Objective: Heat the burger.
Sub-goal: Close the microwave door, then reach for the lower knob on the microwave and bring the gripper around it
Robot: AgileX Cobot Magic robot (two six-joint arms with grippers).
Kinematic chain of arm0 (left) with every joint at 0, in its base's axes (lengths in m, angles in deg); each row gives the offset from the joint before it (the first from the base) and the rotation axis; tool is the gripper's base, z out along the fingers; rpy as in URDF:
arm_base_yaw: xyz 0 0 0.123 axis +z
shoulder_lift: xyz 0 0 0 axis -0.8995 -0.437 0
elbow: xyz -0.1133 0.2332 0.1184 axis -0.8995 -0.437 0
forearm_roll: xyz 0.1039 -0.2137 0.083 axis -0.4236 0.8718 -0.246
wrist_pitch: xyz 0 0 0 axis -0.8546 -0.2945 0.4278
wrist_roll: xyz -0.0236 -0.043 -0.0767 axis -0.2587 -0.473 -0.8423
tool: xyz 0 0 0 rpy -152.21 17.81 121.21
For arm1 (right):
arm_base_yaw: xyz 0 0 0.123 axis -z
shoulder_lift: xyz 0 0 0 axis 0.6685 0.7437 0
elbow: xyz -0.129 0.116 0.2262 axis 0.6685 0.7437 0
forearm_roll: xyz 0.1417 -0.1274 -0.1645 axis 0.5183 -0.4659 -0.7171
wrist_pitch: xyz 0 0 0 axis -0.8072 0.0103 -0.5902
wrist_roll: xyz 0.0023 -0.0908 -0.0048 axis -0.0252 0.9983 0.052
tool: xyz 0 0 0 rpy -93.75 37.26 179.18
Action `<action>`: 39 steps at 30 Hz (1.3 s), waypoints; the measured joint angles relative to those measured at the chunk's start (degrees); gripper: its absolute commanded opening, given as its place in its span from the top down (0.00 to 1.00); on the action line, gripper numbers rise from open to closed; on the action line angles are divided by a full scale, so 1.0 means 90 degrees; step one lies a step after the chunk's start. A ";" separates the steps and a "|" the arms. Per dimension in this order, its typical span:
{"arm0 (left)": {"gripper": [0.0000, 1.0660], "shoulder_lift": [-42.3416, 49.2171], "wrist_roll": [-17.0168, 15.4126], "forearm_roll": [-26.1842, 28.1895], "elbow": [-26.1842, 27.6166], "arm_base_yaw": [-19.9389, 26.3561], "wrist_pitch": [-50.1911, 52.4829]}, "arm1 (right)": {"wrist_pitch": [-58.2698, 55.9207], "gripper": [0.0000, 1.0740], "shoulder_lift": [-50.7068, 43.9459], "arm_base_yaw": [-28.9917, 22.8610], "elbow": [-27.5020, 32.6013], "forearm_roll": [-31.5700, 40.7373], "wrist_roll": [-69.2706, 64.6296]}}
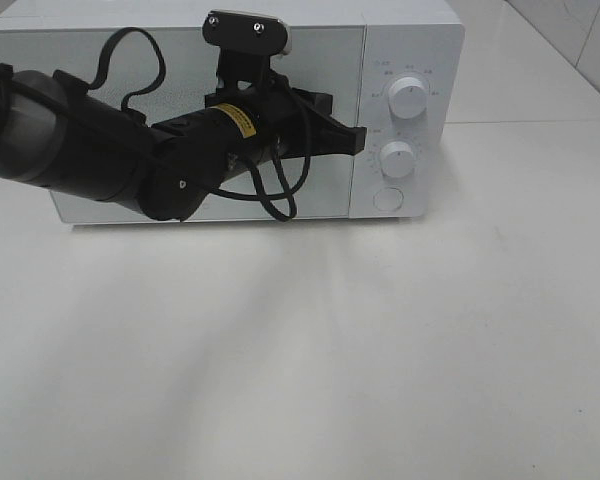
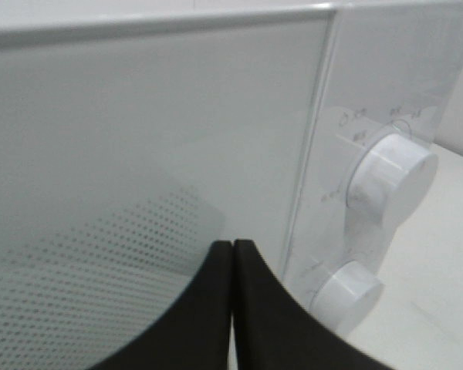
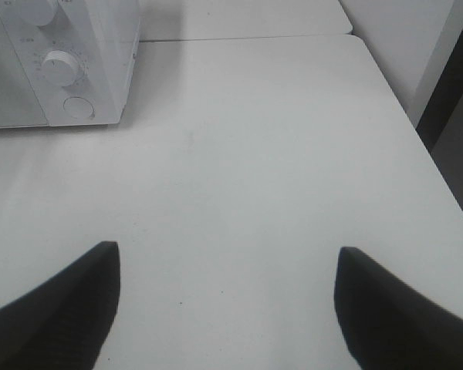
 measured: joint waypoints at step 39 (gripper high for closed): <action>0.01 0.1808 0.0108 0.0223 0.0229 -0.1120 -0.7480 | 0.0000 0.29 0.0000 0.0000 0.0000 0.0006 0.0000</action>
